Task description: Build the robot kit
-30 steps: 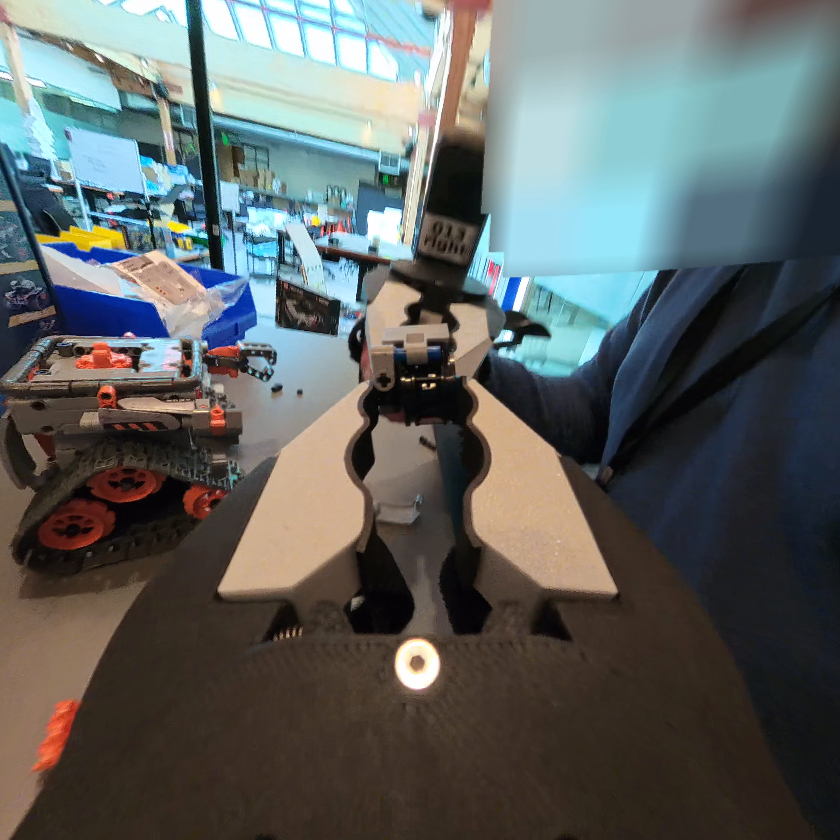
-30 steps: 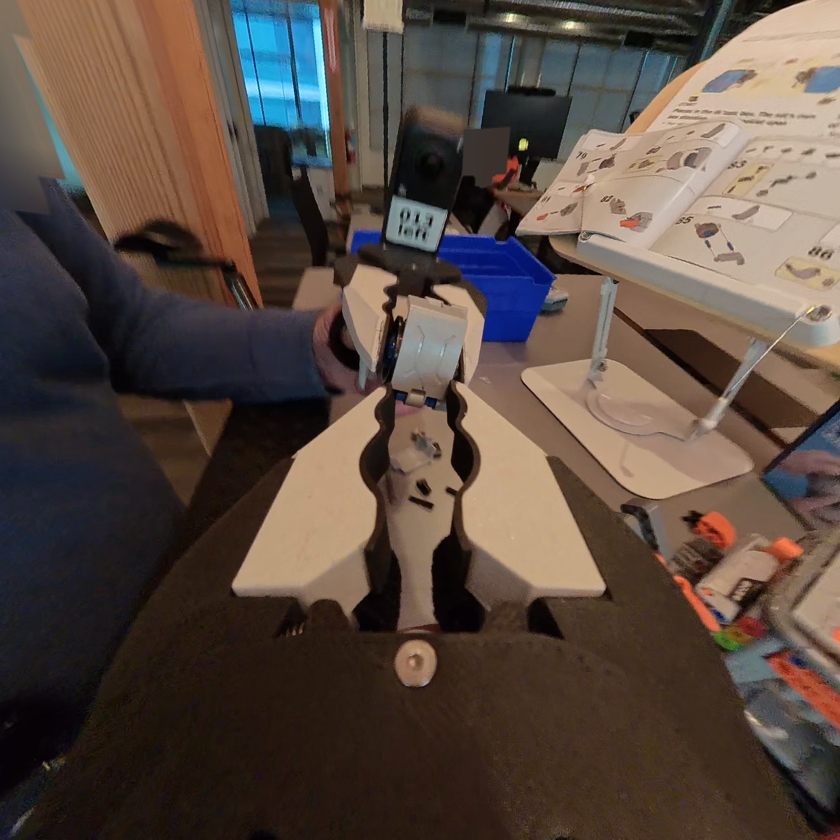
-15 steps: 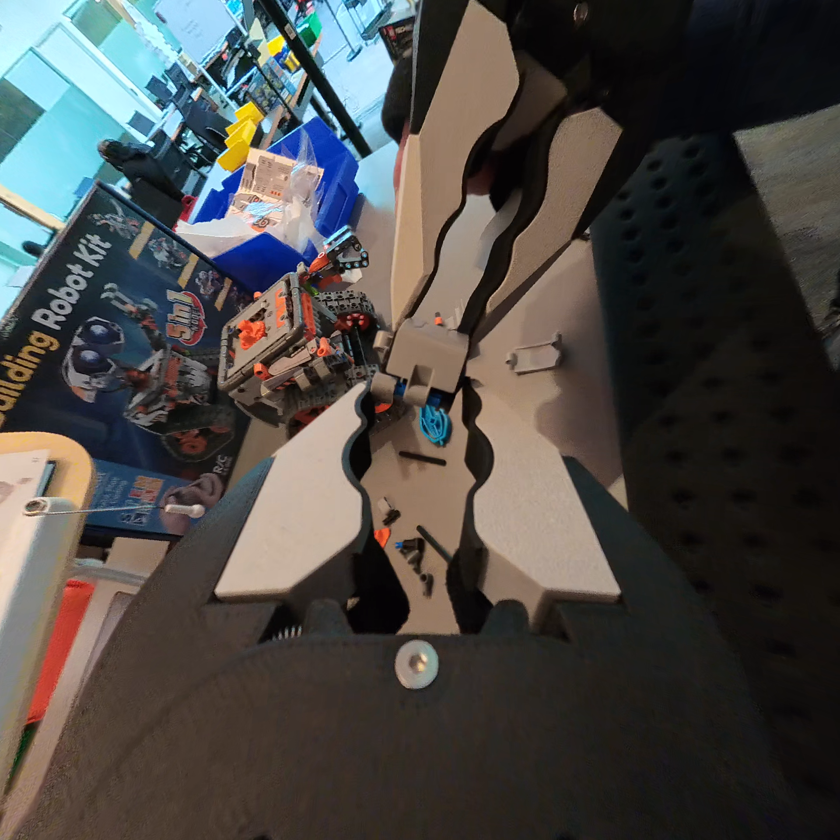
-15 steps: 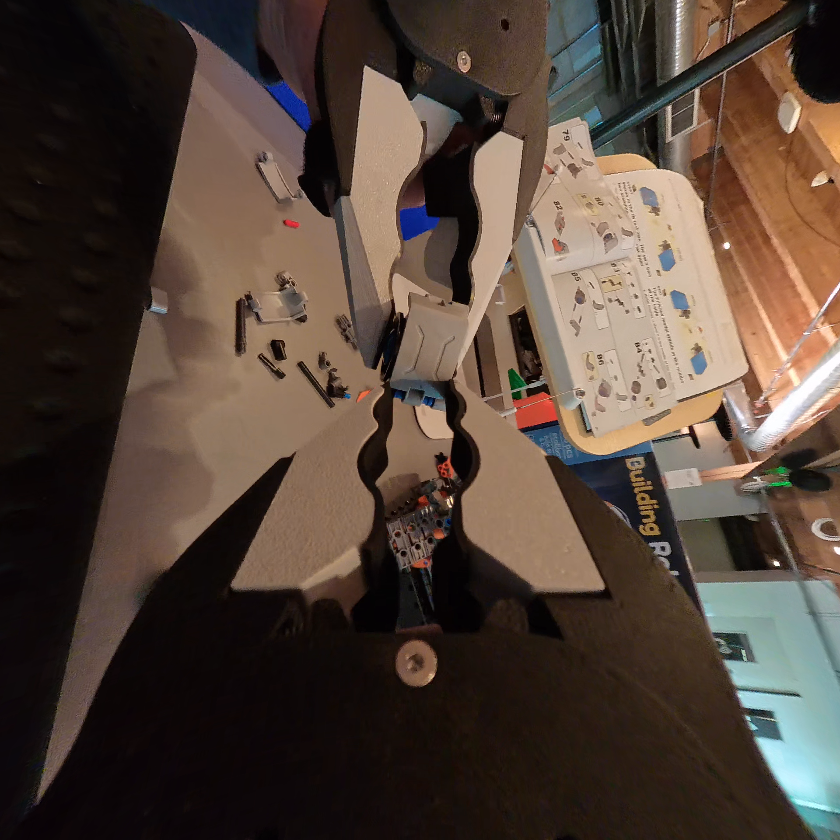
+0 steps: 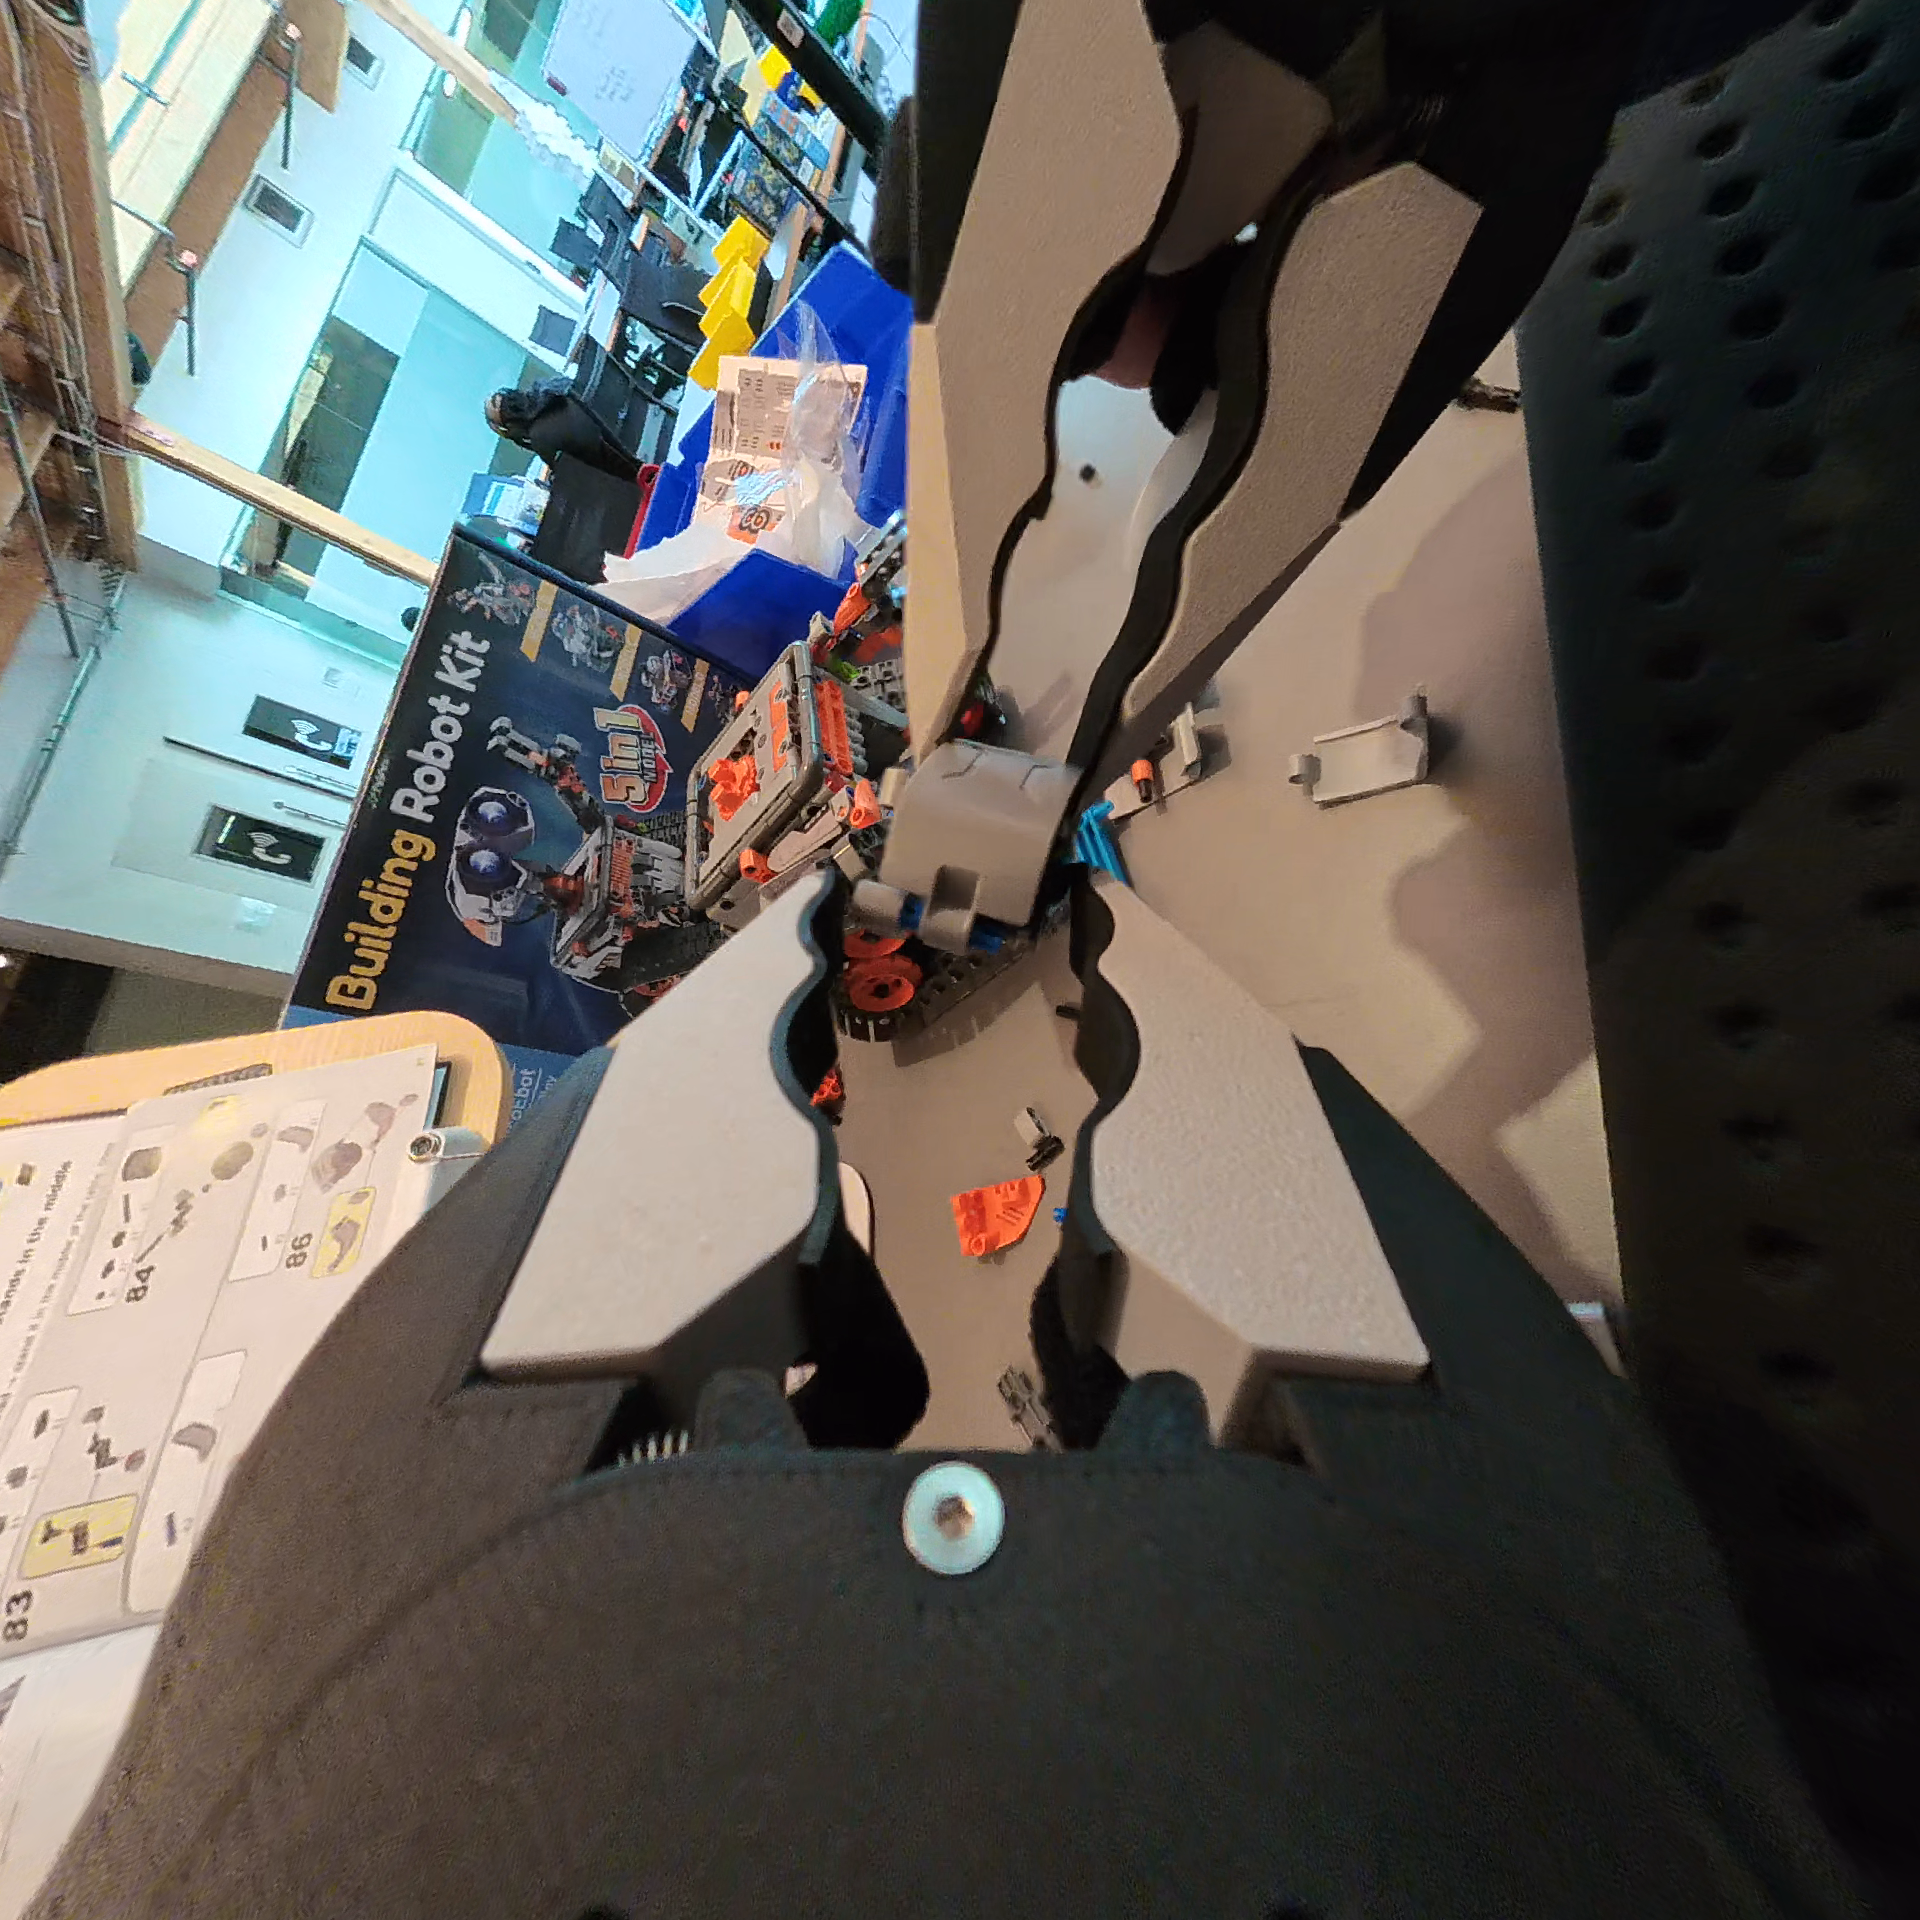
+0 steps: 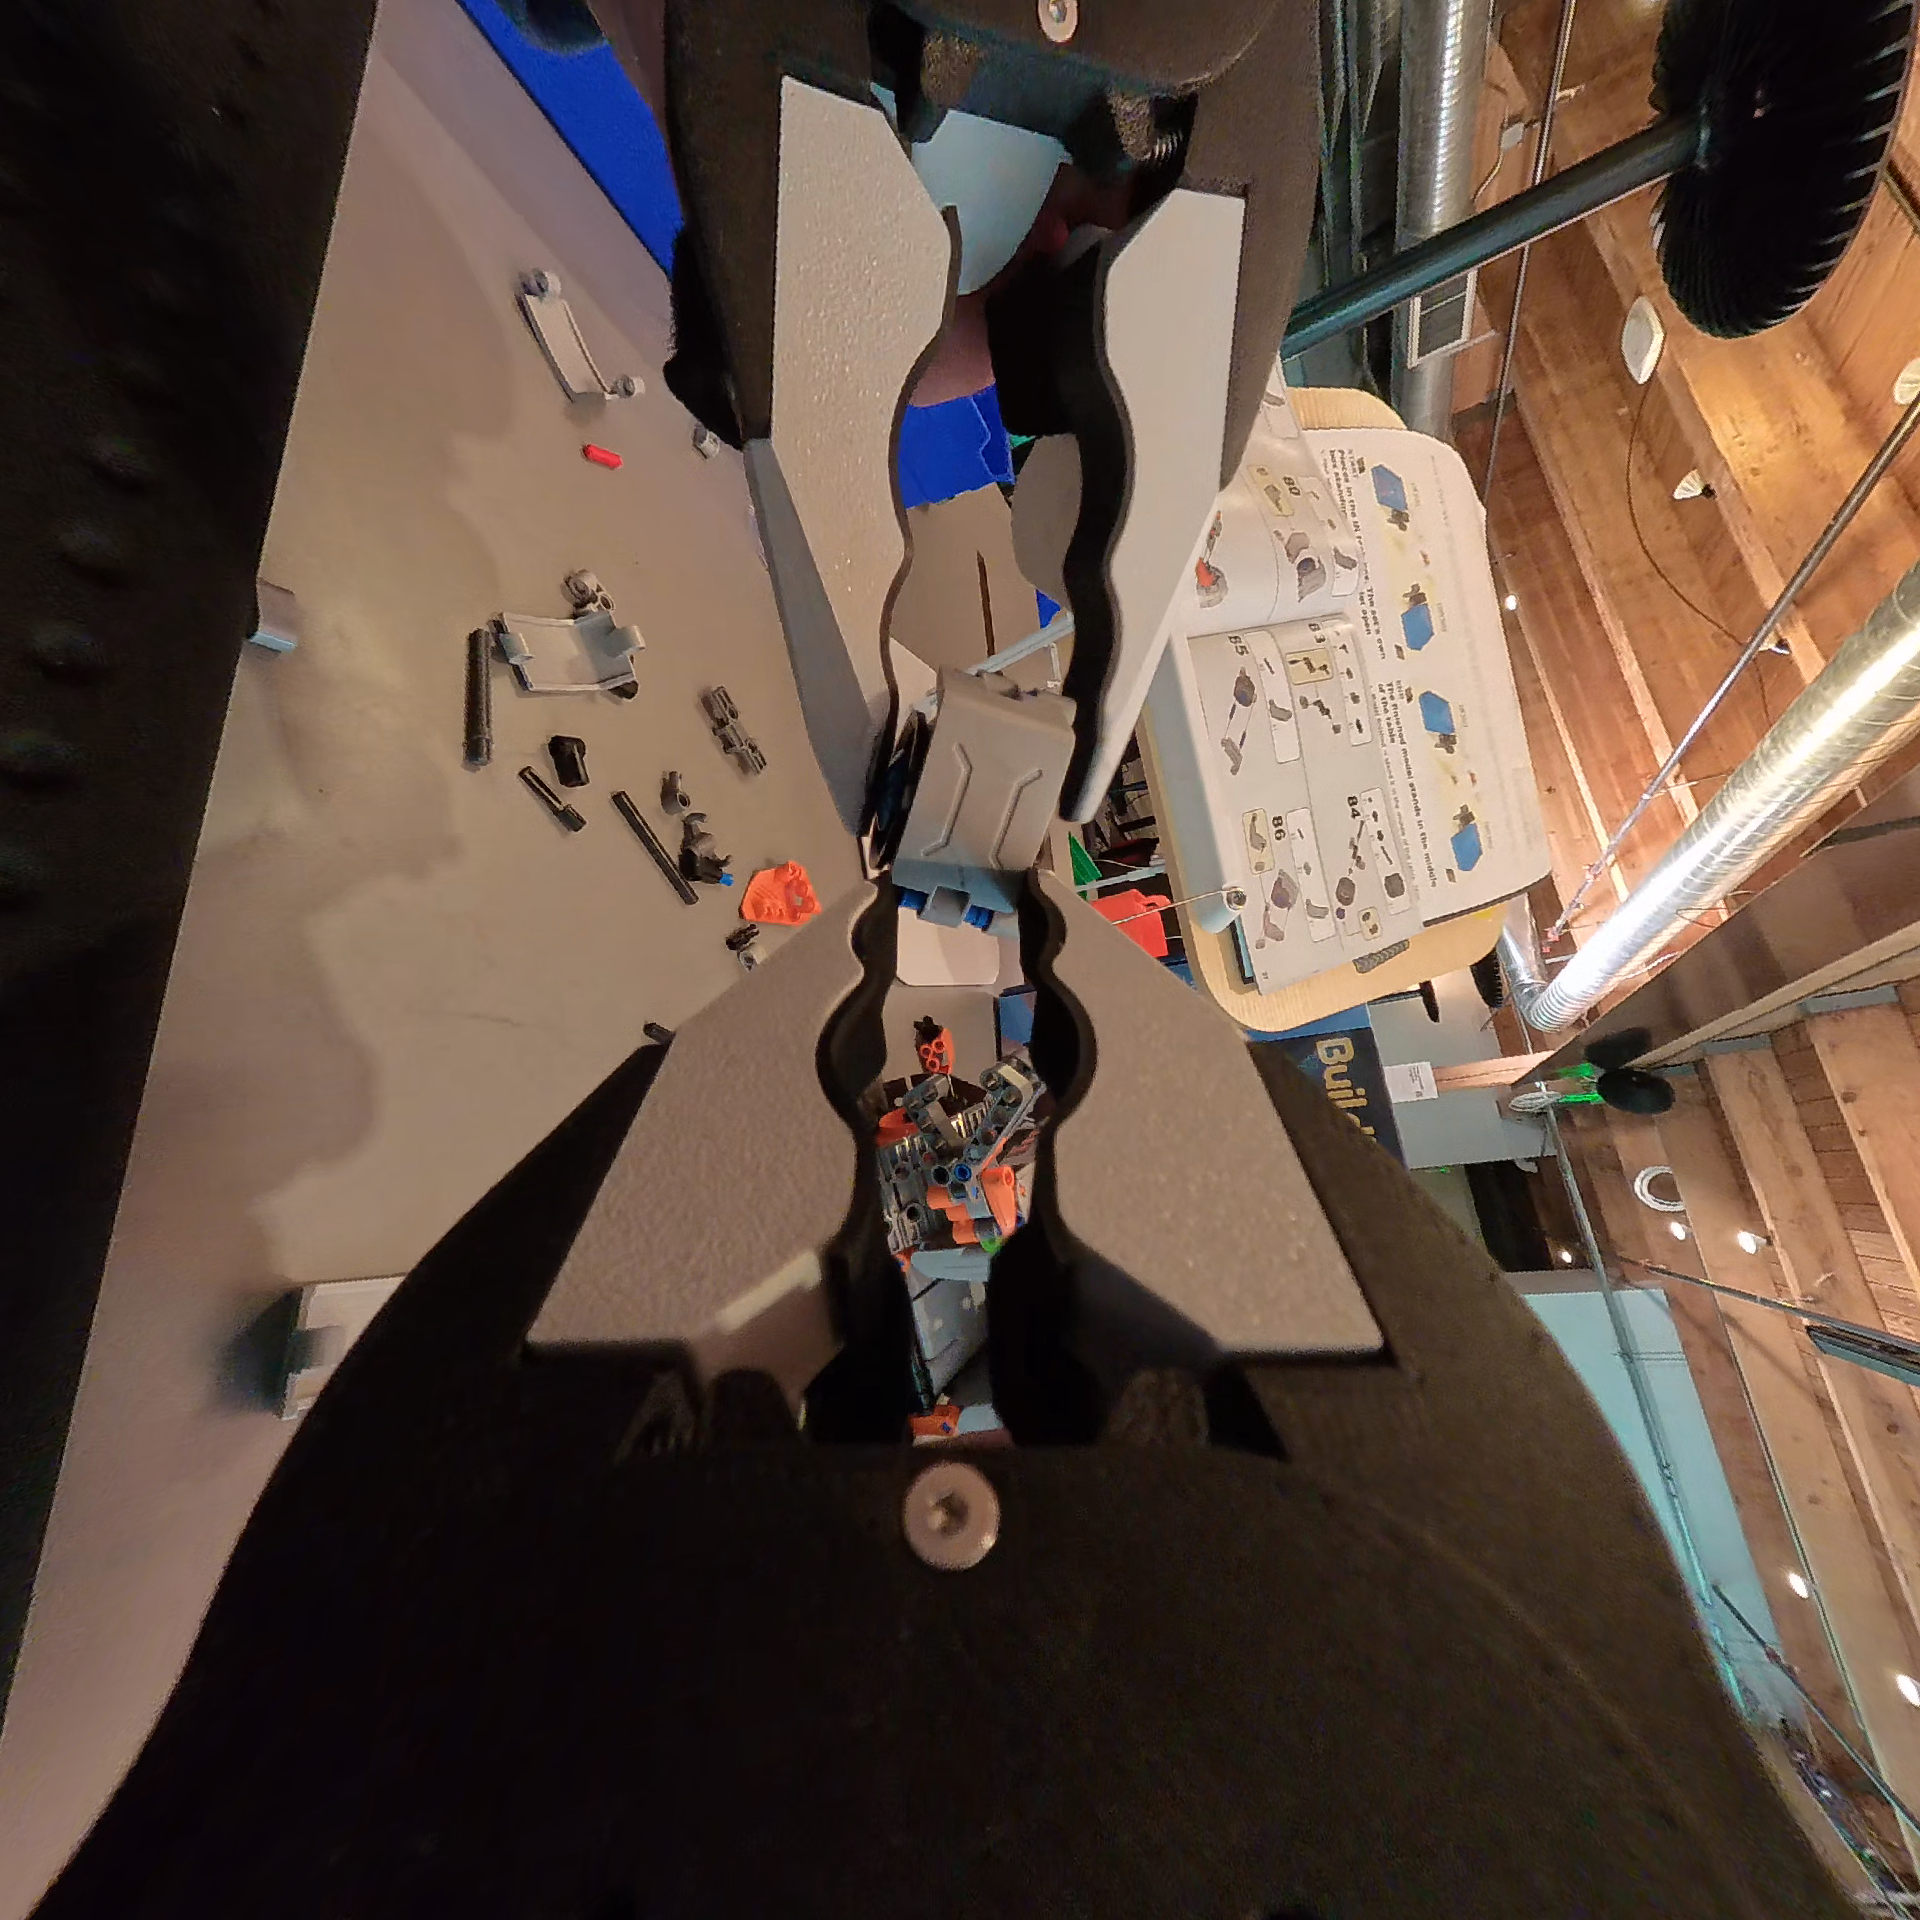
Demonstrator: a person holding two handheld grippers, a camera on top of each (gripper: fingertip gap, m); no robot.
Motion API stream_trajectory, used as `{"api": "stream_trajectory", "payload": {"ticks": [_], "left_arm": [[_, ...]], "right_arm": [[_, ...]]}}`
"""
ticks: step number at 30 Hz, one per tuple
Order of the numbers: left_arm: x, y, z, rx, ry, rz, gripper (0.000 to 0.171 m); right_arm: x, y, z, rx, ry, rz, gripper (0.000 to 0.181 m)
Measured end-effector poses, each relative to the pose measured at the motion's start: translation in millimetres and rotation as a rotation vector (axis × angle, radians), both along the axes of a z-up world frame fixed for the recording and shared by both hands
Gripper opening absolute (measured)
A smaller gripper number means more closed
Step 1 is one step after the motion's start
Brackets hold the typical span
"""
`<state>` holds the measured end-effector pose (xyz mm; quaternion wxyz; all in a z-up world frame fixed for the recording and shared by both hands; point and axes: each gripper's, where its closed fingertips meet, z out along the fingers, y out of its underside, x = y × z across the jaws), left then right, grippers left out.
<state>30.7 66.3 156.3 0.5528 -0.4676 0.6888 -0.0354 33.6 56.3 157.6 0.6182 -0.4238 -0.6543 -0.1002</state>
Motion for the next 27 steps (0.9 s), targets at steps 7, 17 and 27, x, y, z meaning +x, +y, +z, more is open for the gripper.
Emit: {"api": "stream_trajectory", "payload": {"ticks": [7,17,27], "left_arm": [[3,-4,-1,-0.021,0.018,-0.003,0.037],[11,-10,3,0.027,0.055,-0.028,0.036],[19,-15,1,0.045,0.107,-0.035,0.035]], "right_arm": [[2,-2,-1,-0.145,0.060,0.040,0.024],[8,-16,14,-0.309,0.124,0.142,0.043],[7,-13,2,-0.392,0.111,0.151,0.032]]}}
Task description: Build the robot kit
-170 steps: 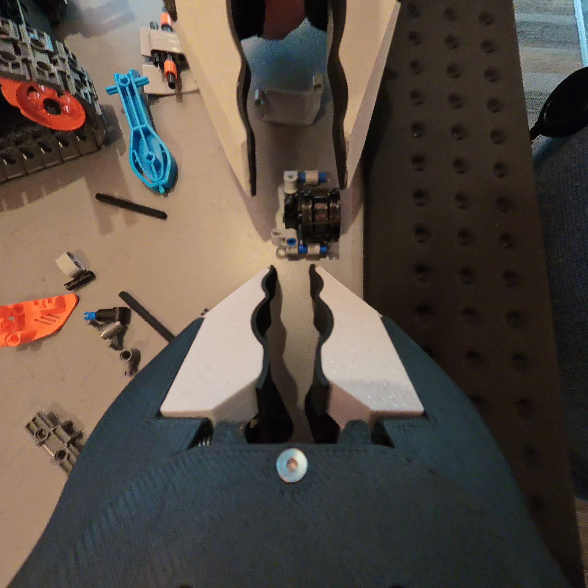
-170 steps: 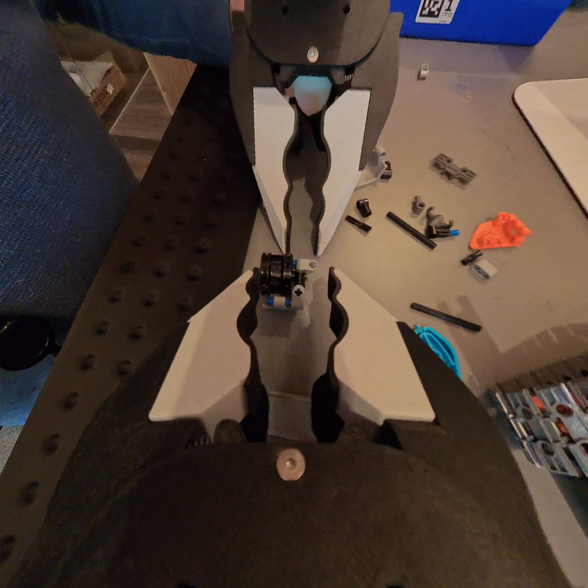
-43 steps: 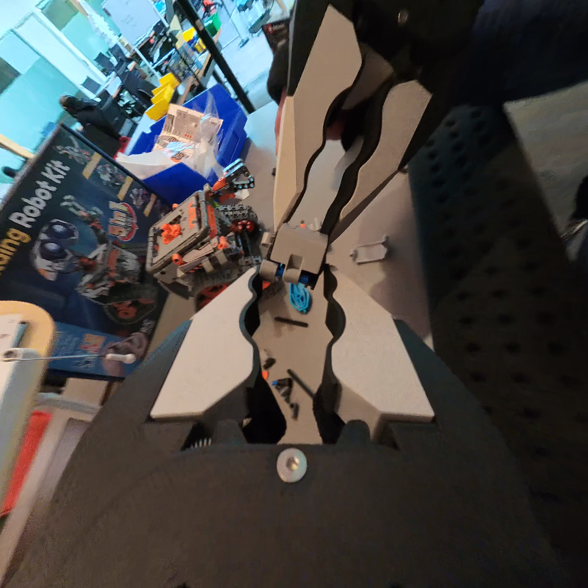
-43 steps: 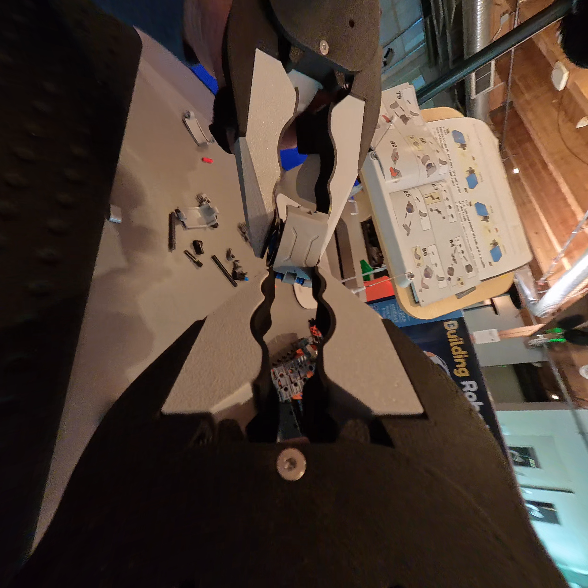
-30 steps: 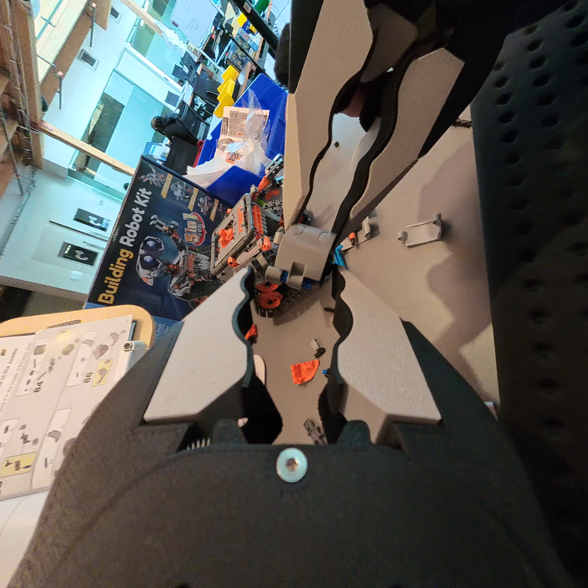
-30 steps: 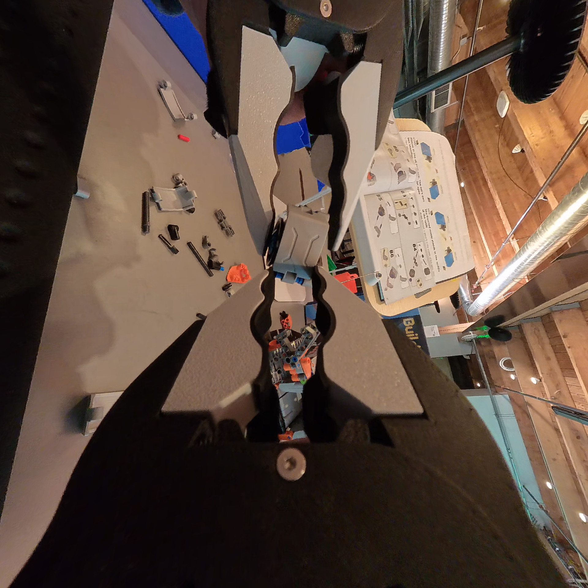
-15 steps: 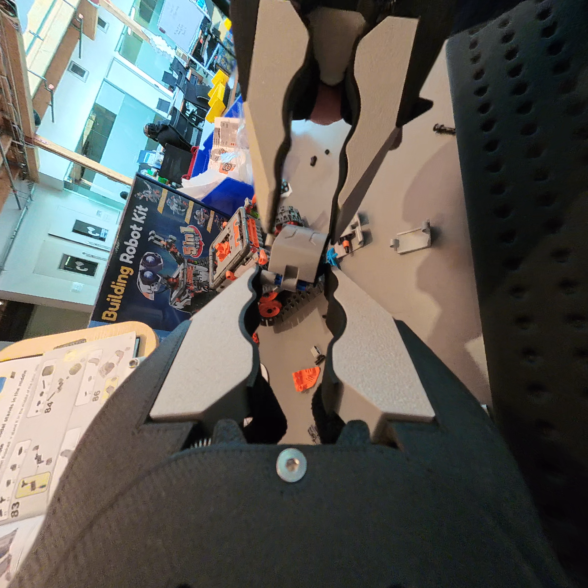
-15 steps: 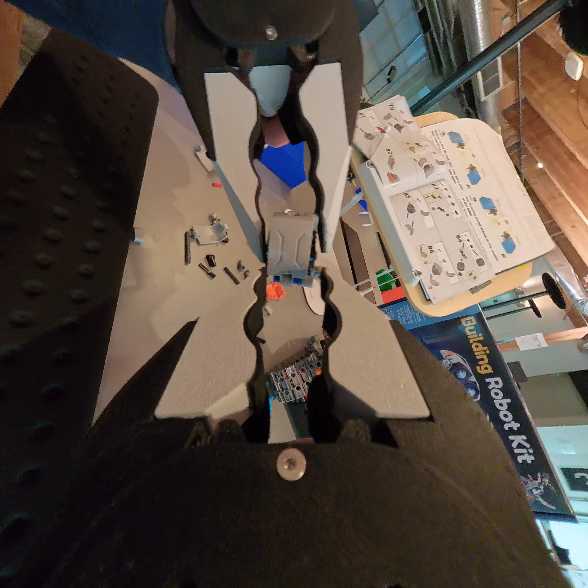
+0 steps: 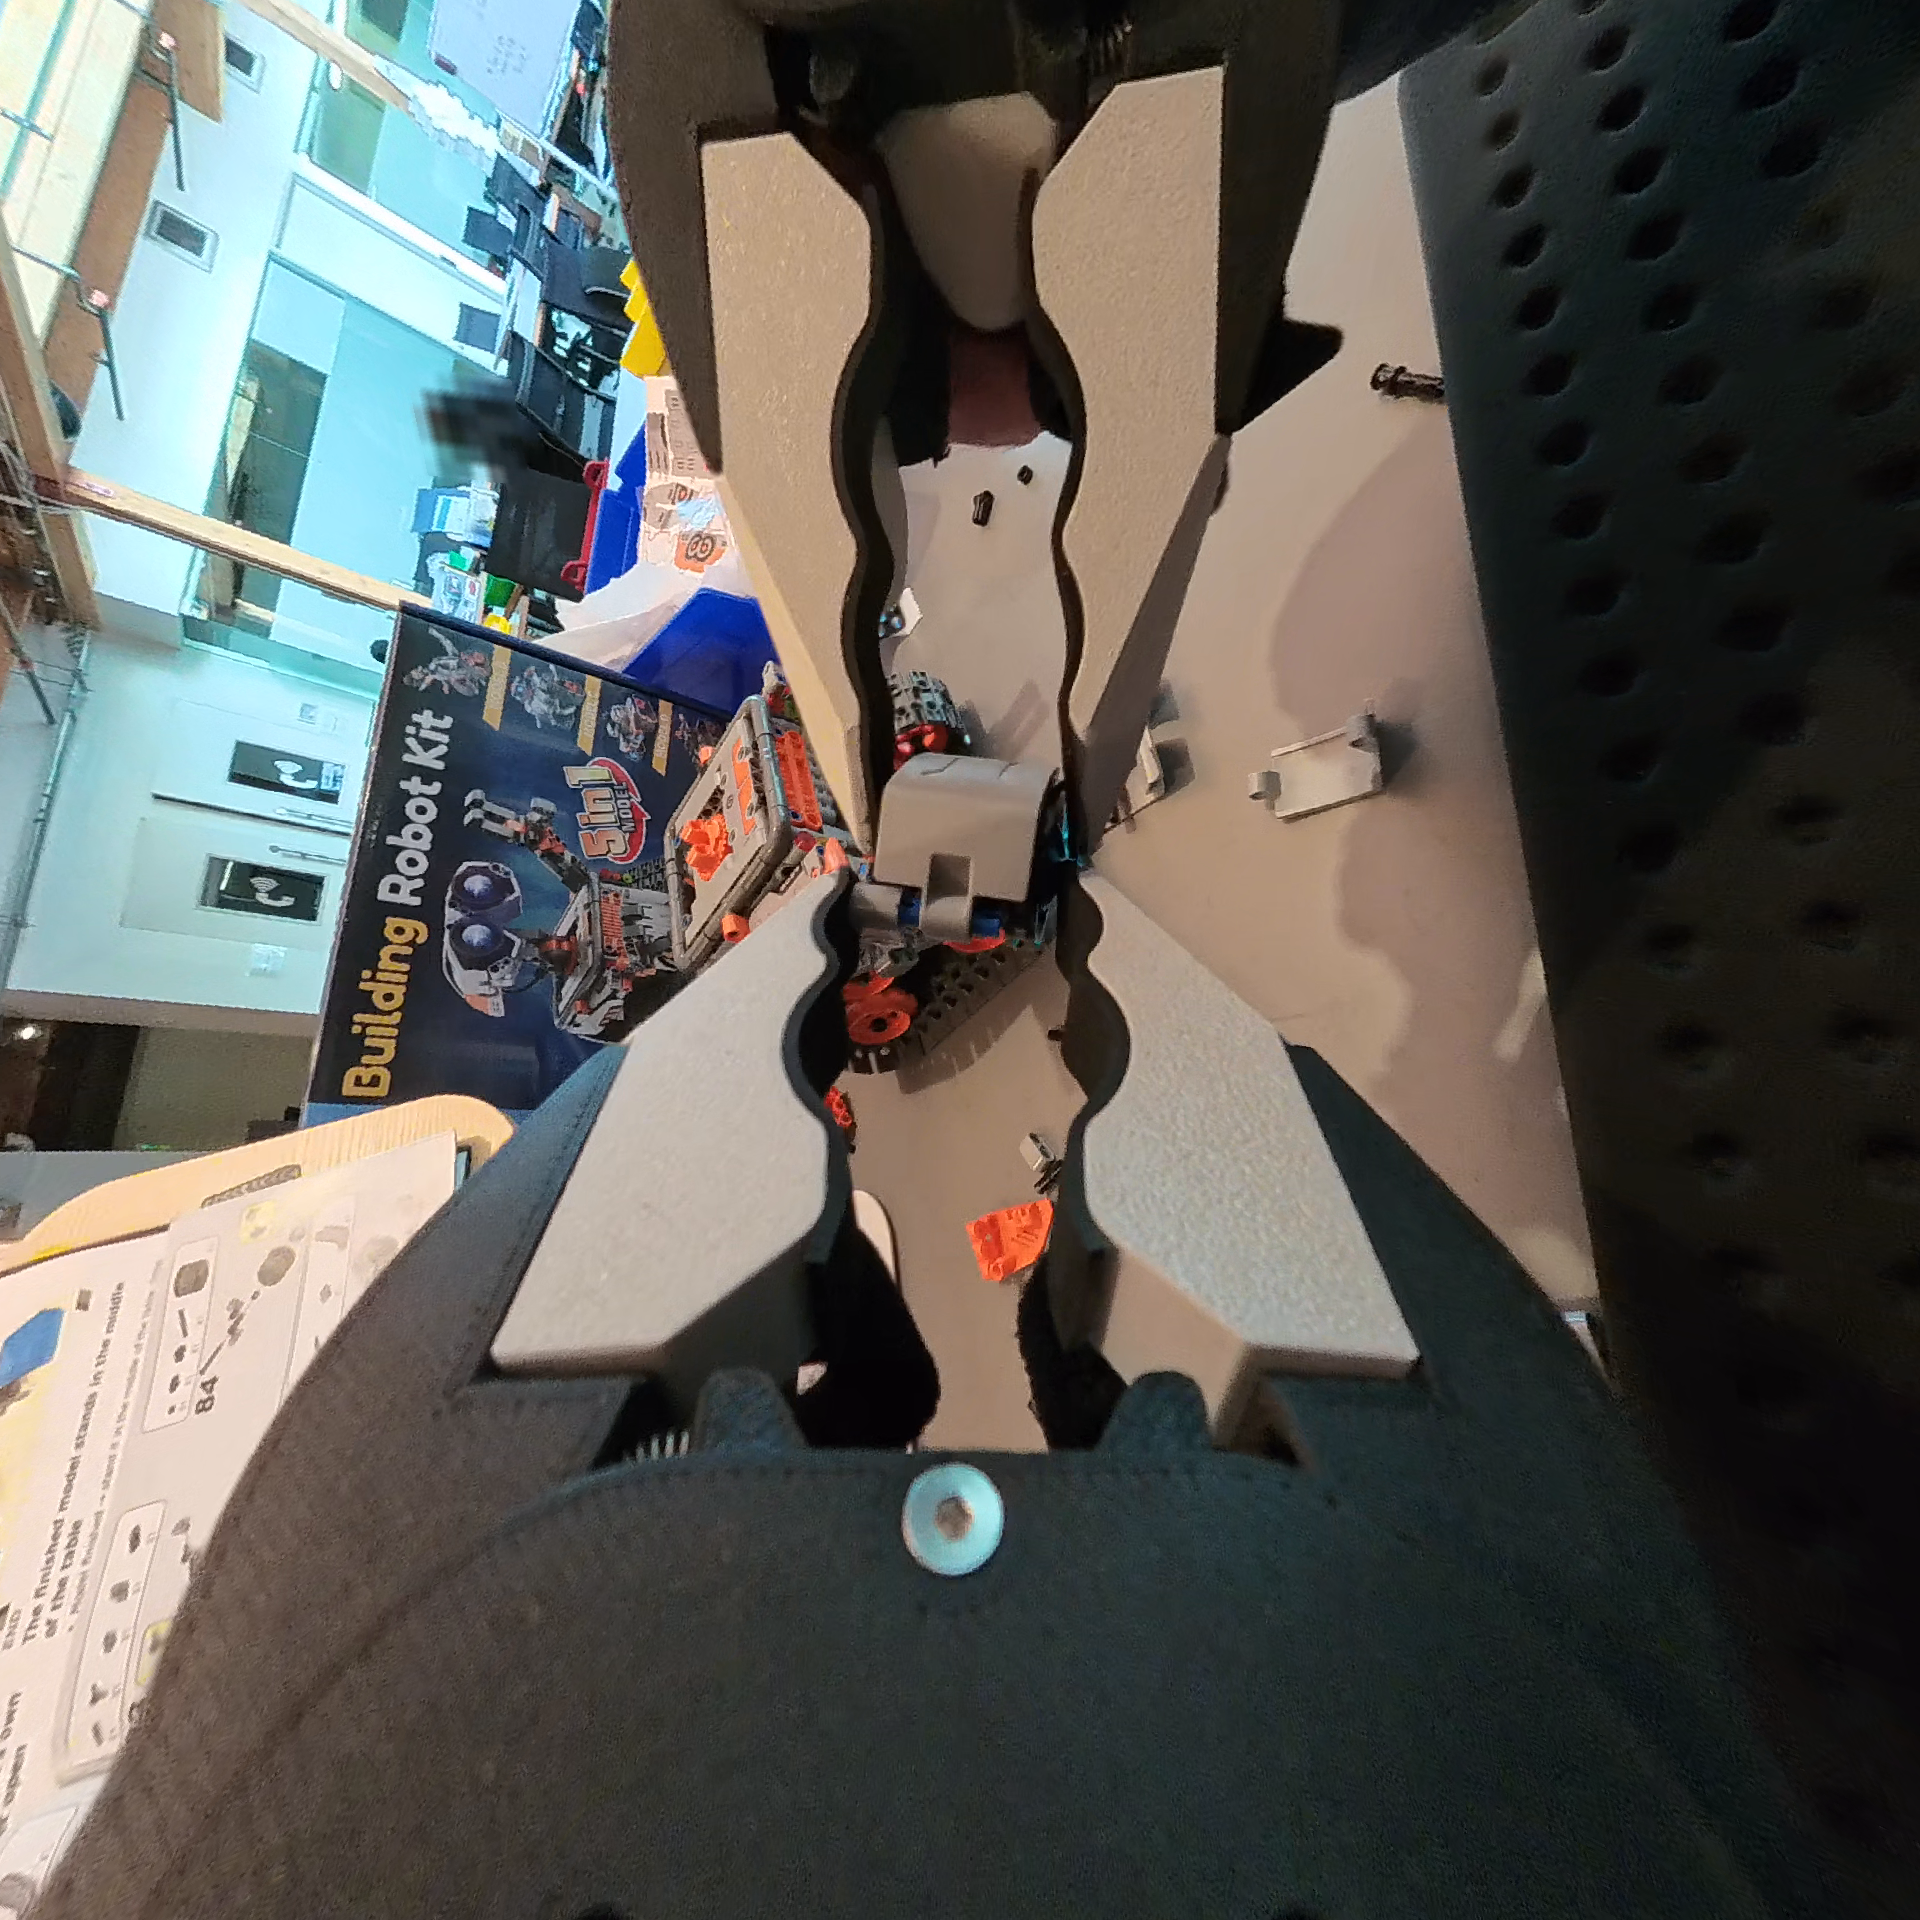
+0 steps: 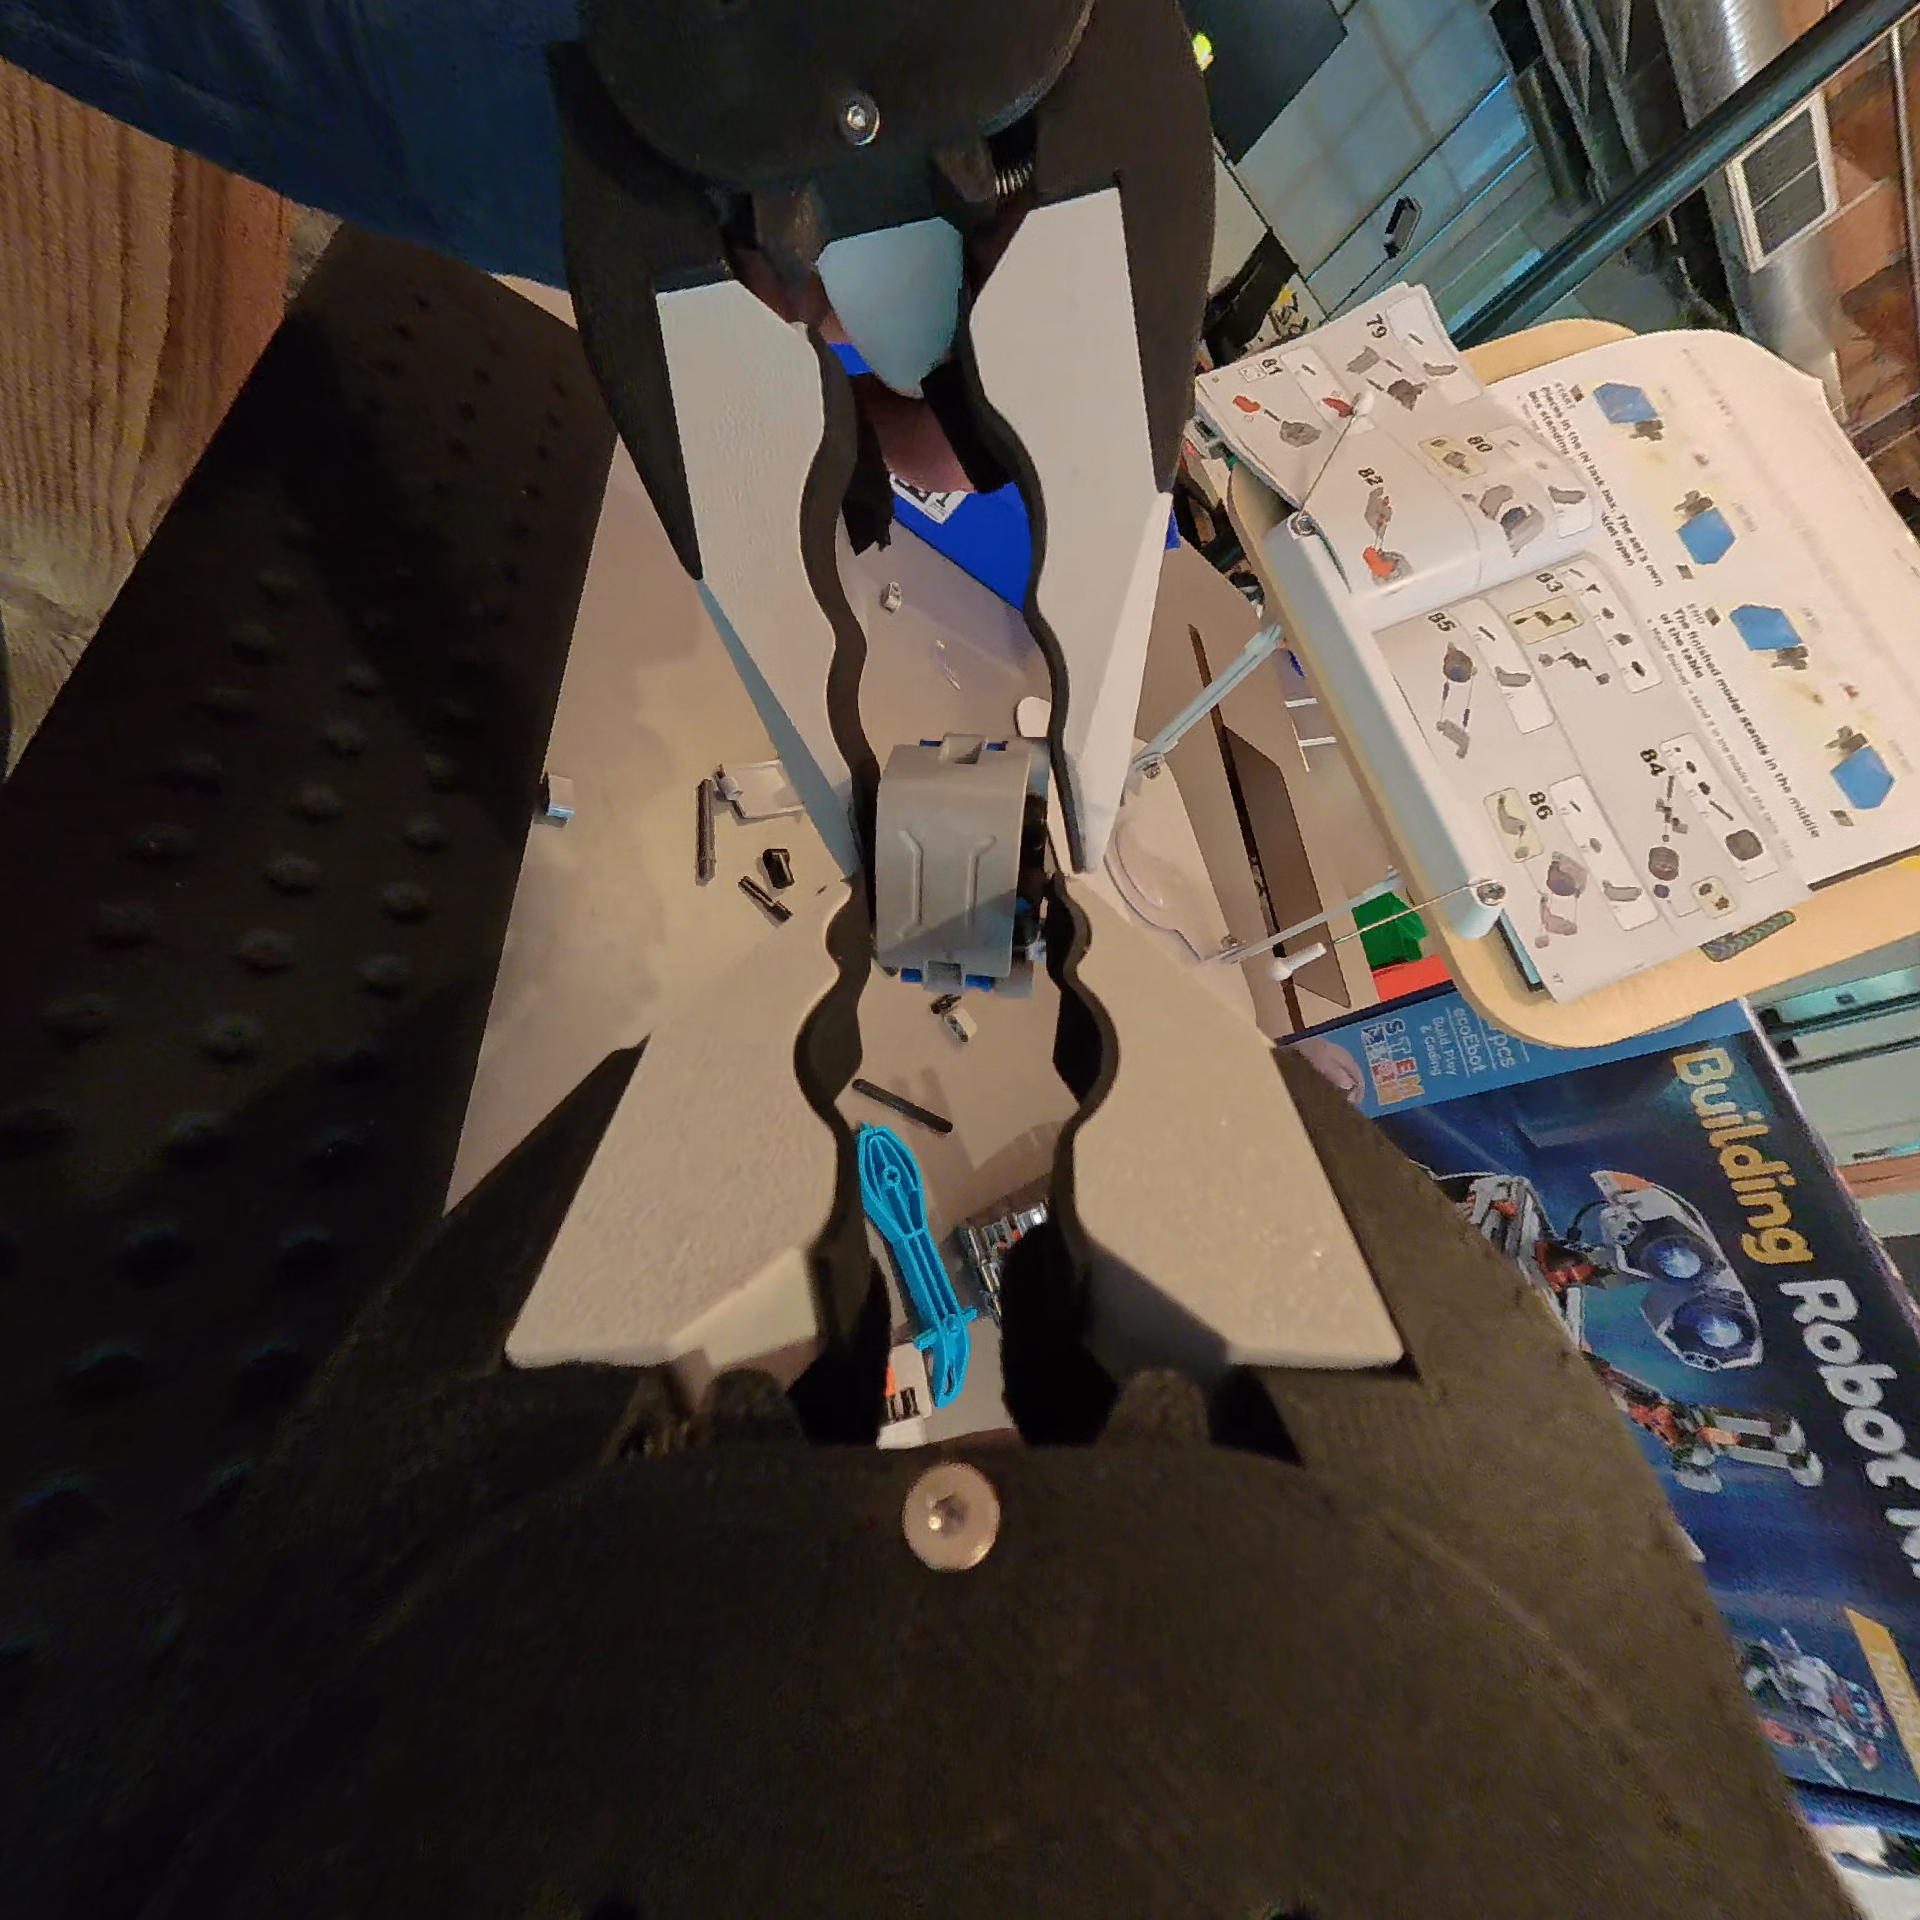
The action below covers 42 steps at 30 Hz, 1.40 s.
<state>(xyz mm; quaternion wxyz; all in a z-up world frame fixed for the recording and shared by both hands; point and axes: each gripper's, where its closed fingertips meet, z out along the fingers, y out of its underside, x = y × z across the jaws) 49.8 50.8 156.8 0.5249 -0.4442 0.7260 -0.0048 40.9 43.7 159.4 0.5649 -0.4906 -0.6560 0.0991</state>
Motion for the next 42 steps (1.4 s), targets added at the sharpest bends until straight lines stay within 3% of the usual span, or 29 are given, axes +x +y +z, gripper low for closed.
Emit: {"api": "stream_trajectory", "payload": {"ticks": [19,22,24,28,31,38,42], "left_arm": [[3,-6,-41,-0.189,0.067,-0.034,0.030],[1,-6,-59,-0.342,0.071,-0.014,0.031],[3,-11,-68,-0.566,0.039,-0.014,0.031],[8,-6,-71,-0.739,-0.072,-0.011,0.031],[9,-11,-80,-0.800,-0.052,-0.006,0.031],[-5,-15,-127,-0.747,0.151,0.049,0.031],[-10,-9,-147,-0.726,0.236,0.092,0.033]], "right_arm": [[2,-6,-35,-0.059,-0.176,0.113,0.029],[0,-3,-52,-0.223,-0.116,0.120,0.031],[1,-5,-59,-0.394,-0.068,0.144,0.031],[5,3,-63,-0.631,0.047,0.143,0.031],[10,-2,-66,-0.698,0.052,0.149,0.032],[61,35,-93,-0.670,-0.065,-0.109,0.035],[74,43,-101,-0.652,-0.105,-0.168,0.035]]}}
